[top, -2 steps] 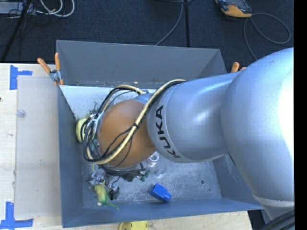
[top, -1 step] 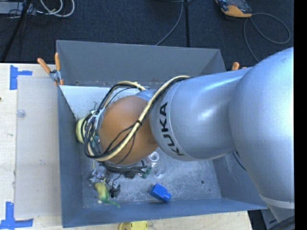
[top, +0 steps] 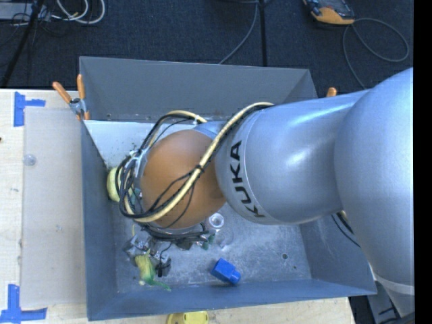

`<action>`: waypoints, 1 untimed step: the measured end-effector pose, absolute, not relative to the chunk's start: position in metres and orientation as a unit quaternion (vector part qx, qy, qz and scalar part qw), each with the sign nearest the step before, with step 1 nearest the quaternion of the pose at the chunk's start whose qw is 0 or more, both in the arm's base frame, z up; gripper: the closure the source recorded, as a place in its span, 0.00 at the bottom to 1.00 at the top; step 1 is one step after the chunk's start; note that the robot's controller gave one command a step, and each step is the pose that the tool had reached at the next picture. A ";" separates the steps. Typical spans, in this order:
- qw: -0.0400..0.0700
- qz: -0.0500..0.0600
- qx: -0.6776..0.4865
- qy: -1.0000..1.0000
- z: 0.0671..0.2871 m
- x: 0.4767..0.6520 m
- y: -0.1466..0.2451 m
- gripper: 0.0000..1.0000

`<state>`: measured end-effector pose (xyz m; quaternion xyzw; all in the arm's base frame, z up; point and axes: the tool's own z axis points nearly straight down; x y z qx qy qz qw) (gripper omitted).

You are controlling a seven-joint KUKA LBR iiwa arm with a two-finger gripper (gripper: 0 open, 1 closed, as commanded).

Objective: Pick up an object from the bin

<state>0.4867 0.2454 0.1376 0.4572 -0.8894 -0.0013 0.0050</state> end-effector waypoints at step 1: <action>0.005 -0.001 0.457 -0.889 0.158 0.487 0.245 1.00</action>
Offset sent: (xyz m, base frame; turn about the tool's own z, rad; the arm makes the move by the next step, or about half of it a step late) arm 0.0002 0.0001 0.0493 0.0000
